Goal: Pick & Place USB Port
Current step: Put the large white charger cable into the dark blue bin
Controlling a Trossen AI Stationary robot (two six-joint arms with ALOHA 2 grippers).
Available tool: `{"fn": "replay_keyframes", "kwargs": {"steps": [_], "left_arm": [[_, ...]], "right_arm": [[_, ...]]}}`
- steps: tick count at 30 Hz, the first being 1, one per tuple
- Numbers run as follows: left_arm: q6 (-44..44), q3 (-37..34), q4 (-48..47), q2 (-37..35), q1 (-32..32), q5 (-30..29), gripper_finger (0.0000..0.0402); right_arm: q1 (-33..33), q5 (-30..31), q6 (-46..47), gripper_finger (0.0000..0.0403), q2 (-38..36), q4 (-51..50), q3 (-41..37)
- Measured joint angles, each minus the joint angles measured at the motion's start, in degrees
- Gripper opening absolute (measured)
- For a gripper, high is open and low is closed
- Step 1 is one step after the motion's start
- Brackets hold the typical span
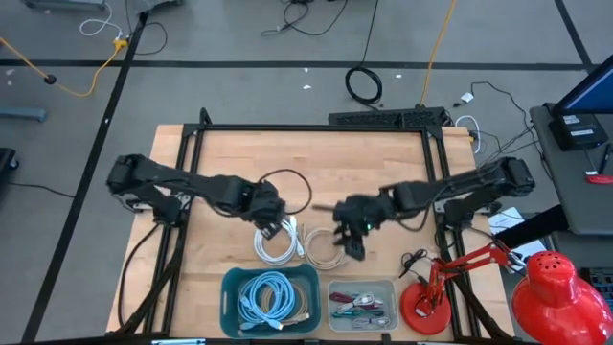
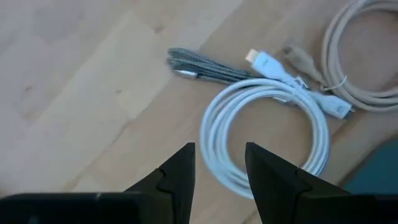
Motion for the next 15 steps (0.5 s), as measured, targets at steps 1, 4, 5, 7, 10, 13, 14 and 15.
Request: {"fn": "replay_keyframes", "kwargs": {"steps": [1, 4, 5, 7, 10, 13, 14, 15], "left_arm": [[0.6, 0.0, 0.4, 1.4, 0.6, 0.5, 0.0145], [2.2, 0.0, -0.5, 6.0, 2.0, 2.3, 0.0145], [2.3, 0.0, -0.6, 7.5, 2.5, 3.7, 0.0145], [2.1, 0.0, -2.0, 10.3, 3.0, 4.9, 0.0145], [1.6, -0.6, -2.9, 13.7, 2.9, 5.9, 0.0145], [1.4, -3.7, 1.8, 14.8, 3.7, 9.8, 0.0145], [1.4, -5.3, 4.0, 14.8, 4.0, 10.6, 0.0145], [1.1, -6.9, 6.1, 14.8, 4.2, 11.1, 0.0145]], "right_arm": [[-1.2, 1.0, 0.0, 0.0161, -0.6, 0.2, 0.0], [-4.2, 2.7, -1.1, 0.0161, -2.3, 1.0, 0.0], [-5.0, 2.7, -2.0, 0.016, -2.7, 1.3, 0.0], [-6.4, 2.6, -4.3, 0.016, -3.7, 1.7, 0.0], [-8.0, 2.6, -5.5, 0.016, -5.0, 2.1, 0.0], [-9.0, 2.6, -6.7, 0.0159, -6.0, 1.7, 0.0], [-9.3, 2.6, -7.6, 0.0158, -6.1, 2.1, 0.0], [-9.6, 2.6, -8.3, 0.0158, -6.1, 2.4, 0.0]]}}
